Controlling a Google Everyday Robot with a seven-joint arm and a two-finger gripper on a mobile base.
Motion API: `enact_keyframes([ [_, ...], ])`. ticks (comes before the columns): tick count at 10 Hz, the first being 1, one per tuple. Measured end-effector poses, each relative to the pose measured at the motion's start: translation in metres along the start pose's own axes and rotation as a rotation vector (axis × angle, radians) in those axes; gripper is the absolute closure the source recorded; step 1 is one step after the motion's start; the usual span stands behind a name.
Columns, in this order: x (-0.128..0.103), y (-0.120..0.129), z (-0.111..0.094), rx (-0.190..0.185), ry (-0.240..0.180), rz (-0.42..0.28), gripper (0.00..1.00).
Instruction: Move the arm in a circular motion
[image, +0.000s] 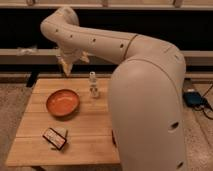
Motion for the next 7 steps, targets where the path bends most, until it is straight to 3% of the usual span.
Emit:
enact_keyframes([
  [4,0.005,-0.104,-0.033,0.045,0.084,-0.226,0.26],
  [7,-0.011,-0.173,-0.054,0.094,0.141,-0.373,0.26],
])
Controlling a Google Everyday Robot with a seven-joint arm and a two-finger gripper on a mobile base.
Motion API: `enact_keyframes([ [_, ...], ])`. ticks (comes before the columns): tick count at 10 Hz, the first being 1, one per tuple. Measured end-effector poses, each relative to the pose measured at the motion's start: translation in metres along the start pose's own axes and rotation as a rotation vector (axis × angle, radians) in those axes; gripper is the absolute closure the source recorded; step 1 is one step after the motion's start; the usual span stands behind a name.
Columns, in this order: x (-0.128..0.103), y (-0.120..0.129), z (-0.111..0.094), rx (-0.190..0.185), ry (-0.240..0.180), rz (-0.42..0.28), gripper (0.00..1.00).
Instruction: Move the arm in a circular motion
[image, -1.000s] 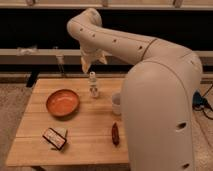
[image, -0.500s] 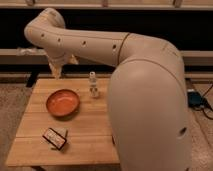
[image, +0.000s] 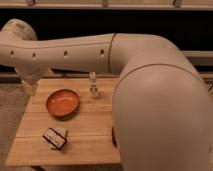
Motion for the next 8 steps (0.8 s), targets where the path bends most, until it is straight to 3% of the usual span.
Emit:
enact_keyframes([
  [2,-0.005,-0.049,-0.006,0.047,0.036,-0.072,0.26],
  [4,-0.02,-0.082,-0.01,0.085,0.056,-0.078,0.26],
  [6,-0.048,-0.096,-0.01,0.12,0.059,-0.047,0.26],
  [8,-0.081,-0.093,-0.004,0.148,0.041,0.014,0.26],
])
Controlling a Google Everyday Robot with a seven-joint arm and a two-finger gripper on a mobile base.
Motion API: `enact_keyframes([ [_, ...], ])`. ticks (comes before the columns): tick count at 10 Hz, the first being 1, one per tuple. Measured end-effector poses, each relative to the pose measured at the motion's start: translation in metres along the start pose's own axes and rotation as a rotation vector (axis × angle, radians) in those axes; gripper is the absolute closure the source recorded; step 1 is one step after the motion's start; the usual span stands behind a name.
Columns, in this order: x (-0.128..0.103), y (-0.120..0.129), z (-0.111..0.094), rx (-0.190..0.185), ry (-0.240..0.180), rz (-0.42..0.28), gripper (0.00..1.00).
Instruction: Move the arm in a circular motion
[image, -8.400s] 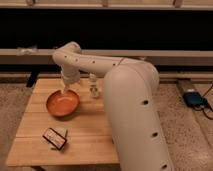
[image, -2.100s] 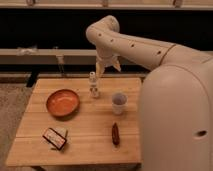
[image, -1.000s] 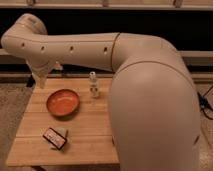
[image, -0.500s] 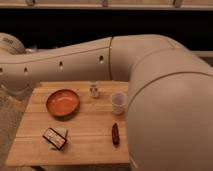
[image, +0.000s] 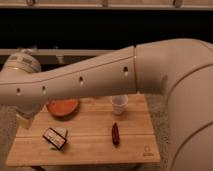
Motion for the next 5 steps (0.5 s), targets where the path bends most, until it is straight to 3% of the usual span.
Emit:
enact_keyframes([
  [2,-0.039,0.024,0.007,0.011,-0.029,0.096,0.26],
  [5,-0.111,0.089,0.016,0.0,-0.09,0.287,0.26],
])
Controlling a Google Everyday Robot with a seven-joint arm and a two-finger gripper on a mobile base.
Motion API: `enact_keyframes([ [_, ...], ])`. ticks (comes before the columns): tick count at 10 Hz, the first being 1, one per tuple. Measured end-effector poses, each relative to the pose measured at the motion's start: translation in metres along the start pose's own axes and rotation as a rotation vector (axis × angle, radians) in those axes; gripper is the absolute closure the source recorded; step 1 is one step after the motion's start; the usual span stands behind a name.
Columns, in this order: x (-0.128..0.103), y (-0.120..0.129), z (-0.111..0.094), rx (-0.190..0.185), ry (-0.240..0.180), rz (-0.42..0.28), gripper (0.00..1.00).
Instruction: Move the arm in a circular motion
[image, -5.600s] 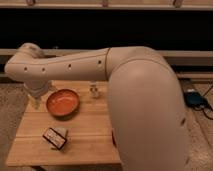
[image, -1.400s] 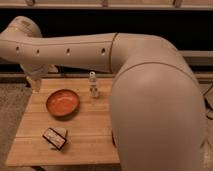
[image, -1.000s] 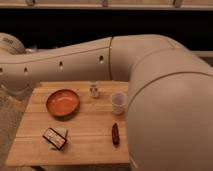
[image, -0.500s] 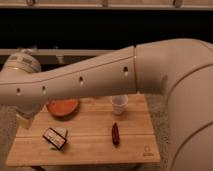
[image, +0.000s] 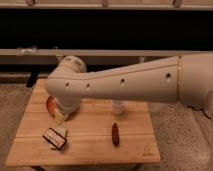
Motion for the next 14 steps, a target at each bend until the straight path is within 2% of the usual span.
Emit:
enact_keyframes([
  [3,-0.042,0.082,0.012,0.001,-0.042,0.204,0.26],
  [6,-0.059,0.148,0.023,-0.03,-0.083,0.347,0.26],
  [8,-0.055,0.182,0.024,-0.068,-0.093,0.393,0.26],
  [10,-0.044,0.217,0.017,-0.128,-0.106,0.417,0.26],
  [12,-0.037,0.235,0.009,-0.175,-0.119,0.424,0.26],
  [14,-0.037,0.236,0.009,-0.179,-0.121,0.424,0.26],
])
